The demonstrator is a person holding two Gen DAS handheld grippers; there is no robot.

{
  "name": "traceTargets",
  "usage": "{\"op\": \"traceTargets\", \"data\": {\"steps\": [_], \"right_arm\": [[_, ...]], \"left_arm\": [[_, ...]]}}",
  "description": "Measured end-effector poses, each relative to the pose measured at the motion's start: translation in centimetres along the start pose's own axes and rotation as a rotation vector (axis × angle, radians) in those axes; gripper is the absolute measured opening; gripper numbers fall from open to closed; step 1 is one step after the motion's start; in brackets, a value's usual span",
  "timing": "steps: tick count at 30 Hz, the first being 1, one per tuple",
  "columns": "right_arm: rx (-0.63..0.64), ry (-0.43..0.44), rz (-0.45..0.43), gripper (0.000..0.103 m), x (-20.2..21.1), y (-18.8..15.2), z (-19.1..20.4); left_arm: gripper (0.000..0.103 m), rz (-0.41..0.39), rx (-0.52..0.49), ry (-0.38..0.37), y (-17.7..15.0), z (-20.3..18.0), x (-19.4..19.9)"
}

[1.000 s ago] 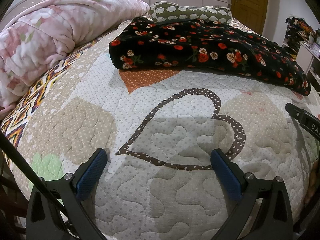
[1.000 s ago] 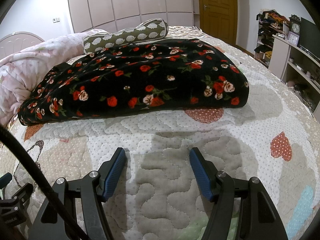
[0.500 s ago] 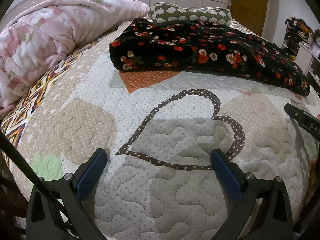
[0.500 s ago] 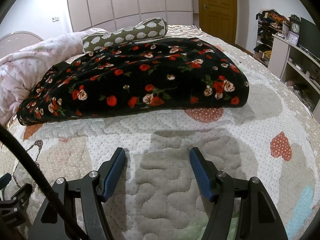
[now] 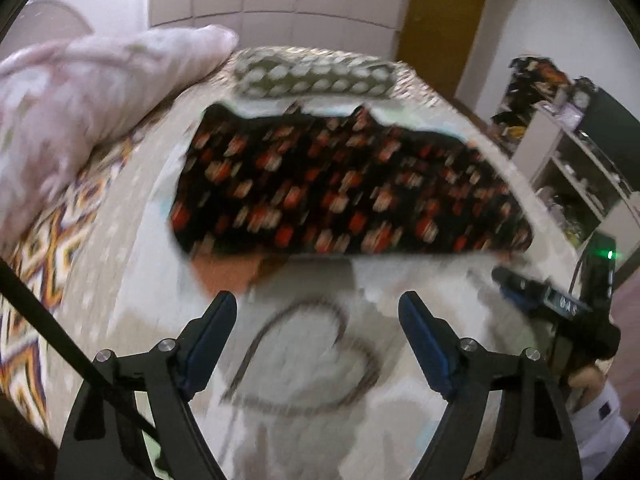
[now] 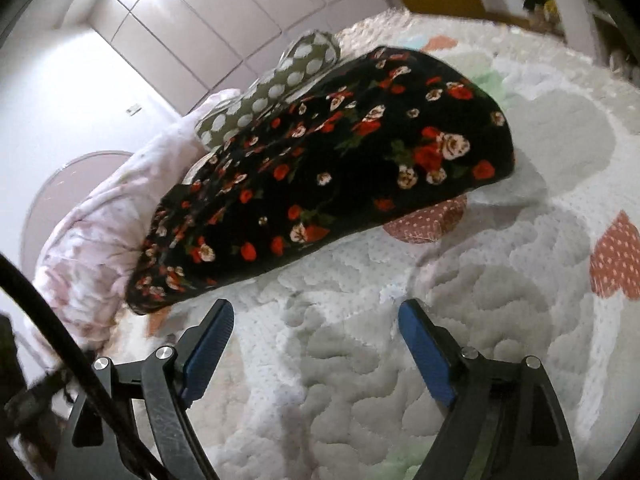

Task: Fold large clothes
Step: 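Grasp the folded black rose-print dress bundle with the right gripper and lift it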

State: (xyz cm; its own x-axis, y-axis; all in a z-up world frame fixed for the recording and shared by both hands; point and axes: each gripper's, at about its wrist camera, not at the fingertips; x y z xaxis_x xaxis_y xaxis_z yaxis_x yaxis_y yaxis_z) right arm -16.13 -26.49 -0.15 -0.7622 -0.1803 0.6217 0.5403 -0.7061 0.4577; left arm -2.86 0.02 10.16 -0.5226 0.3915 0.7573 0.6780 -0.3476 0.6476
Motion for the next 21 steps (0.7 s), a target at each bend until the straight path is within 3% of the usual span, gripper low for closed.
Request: {"op": "traceTargets", "data": {"steps": [3, 5, 7, 10, 14, 18, 20, 21], "right_arm": [[-0.115, 0.043, -0.016, 0.085, 1.2, 2.0, -2.1], [-0.147, 0.026, -0.056, 0.084, 1.9, 3.7, -3.5], [-0.167, 0.013, -0.074, 0.079, 2.2, 4.9, -4.3], [-0.219, 0.024, -0.093, 0.076, 1.8, 6.7, -5.3], [-0.264, 0.044, -0.09, 0.074, 0.1, 8.0, -6.0], [-0.293, 0.05, -0.111, 0.074, -1.3, 8.6, -5.6], [-0.319, 0.056, -0.111, 0.071, -2.2, 8.7, -5.2], [-0.329, 0.052, -0.107, 0.064, -2.3, 8.9, -5.2]], "left_arm": [[0.071, 0.02, -0.029, -0.066, 3.4, -1.5, -2.3], [0.047, 0.053, -0.073, -0.081, 5.5, -2.9, -5.1], [0.032, 0.086, -0.094, -0.111, 6.8, -4.1, -7.9], [0.029, 0.146, -0.048, -0.15, 8.4, -5.1, -12.8], [0.033, 0.213, -0.069, -0.111, 8.5, -6.4, -18.3], [0.034, 0.198, -0.182, -0.027, 8.8, -8.3, -17.4], [0.034, 0.166, -0.162, -0.051, 8.9, -7.7, -15.3], [0.034, 0.145, -0.137, -0.074, 8.9, -7.0, -13.9]]}}
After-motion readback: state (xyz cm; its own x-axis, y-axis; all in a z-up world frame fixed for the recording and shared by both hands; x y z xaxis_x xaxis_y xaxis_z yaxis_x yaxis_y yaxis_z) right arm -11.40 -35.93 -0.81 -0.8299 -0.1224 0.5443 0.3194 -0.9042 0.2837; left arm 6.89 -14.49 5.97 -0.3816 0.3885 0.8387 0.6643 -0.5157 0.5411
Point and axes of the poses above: each gripper's, at about its wrist camera, not at the fingertips, and x roughly against the way its jaws point, z to its left, y to its top, and after that the axes turned 5 degrees about -x, right-handed
